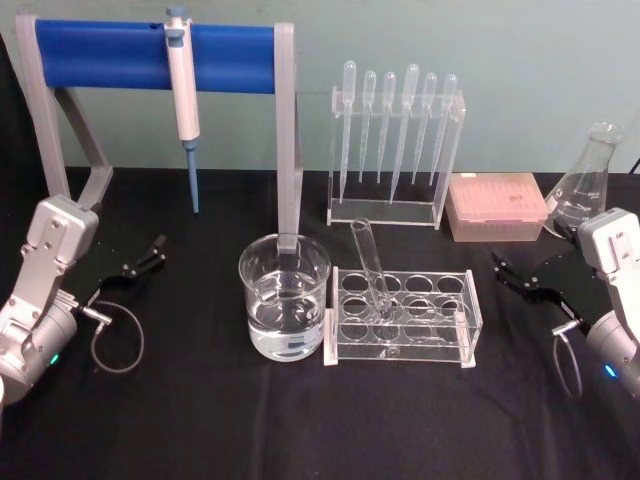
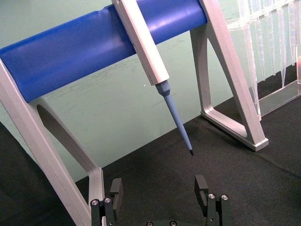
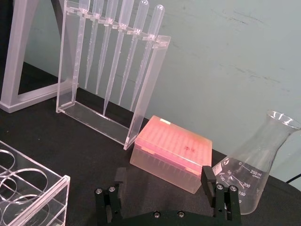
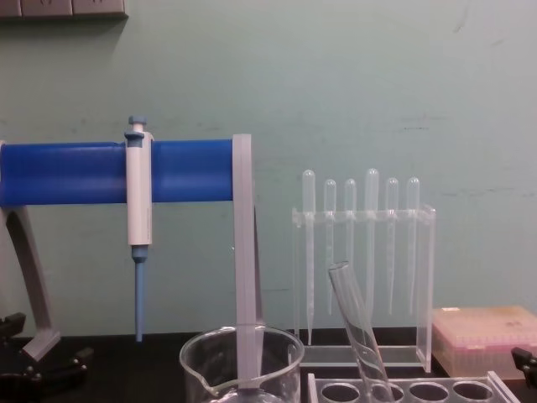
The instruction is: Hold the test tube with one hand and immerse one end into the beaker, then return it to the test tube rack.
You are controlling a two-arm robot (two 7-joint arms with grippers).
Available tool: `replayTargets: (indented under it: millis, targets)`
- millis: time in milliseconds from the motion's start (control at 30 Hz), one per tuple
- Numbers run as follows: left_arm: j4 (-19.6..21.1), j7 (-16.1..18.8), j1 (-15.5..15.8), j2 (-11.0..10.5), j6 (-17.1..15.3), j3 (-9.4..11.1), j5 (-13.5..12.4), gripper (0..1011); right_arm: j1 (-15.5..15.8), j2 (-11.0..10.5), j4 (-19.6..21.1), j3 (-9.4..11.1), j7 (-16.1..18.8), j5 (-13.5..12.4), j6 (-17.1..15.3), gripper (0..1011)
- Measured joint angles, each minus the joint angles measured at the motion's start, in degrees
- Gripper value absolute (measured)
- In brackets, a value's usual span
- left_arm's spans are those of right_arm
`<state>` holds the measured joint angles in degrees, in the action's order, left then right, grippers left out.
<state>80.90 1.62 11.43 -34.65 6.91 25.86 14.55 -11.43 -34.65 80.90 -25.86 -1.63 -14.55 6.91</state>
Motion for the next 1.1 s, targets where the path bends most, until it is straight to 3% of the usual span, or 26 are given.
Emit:
replayTargets:
  millis: [1100]
  targets:
    - [0.00, 0.00, 0.00, 0.00, 0.00, 0.00, 0.00, 1000, 0.00, 0.00, 0.00, 0.00, 0.00, 0.01, 0.00, 1003]
